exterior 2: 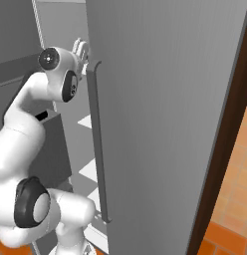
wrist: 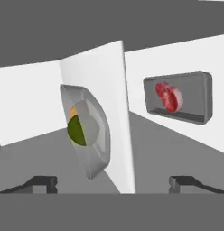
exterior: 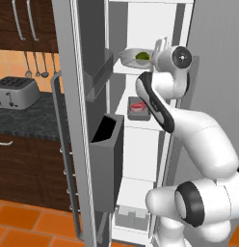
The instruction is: Take the meat container that has the steak and place it on the second highest rack of the freezer. Then take the vegetable container that has the lime and potato and place it on the highest rack of the freezer.
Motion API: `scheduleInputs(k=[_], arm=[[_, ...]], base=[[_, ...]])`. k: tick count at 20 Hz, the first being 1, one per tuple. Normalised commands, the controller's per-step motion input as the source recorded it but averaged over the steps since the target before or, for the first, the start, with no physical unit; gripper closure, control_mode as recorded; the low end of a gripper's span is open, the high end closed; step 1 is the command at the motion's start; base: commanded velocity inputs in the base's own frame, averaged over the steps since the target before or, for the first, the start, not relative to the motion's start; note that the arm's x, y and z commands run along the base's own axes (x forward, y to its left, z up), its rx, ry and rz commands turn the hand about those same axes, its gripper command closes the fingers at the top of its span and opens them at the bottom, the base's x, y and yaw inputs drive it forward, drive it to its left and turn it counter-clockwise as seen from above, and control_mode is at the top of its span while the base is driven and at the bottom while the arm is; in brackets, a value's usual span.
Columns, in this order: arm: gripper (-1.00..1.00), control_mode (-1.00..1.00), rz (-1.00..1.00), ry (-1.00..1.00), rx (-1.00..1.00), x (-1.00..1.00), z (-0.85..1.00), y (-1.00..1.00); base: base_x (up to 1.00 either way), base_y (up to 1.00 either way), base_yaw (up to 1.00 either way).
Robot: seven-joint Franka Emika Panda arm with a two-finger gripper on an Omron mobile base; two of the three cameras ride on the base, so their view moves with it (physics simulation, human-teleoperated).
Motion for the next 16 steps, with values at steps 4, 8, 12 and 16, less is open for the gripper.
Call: scheduleInputs(k=[4, 8, 12, 16], arm=[[-1.00, -1.00, 0.23, 0.24, 0.00, -1.00, 0.24, 0.06], [-1.00, -1.00, 0.22, 0.28, 0.00, -1.00, 0.14, 0.04], [-1.00, -1.00, 0.15, 0.29, -0.07, -0.95, 0.08, 0.26], [-1.00, -1.00, 0.05, 0.29, -0.16, -1.00, -0.02, 0.26]], base=[[0.00, 0.00, 0.00], [0.00, 0.00, 0.00], [0.00, 0.00, 0.00], [0.00, 0.00, 0.00]])
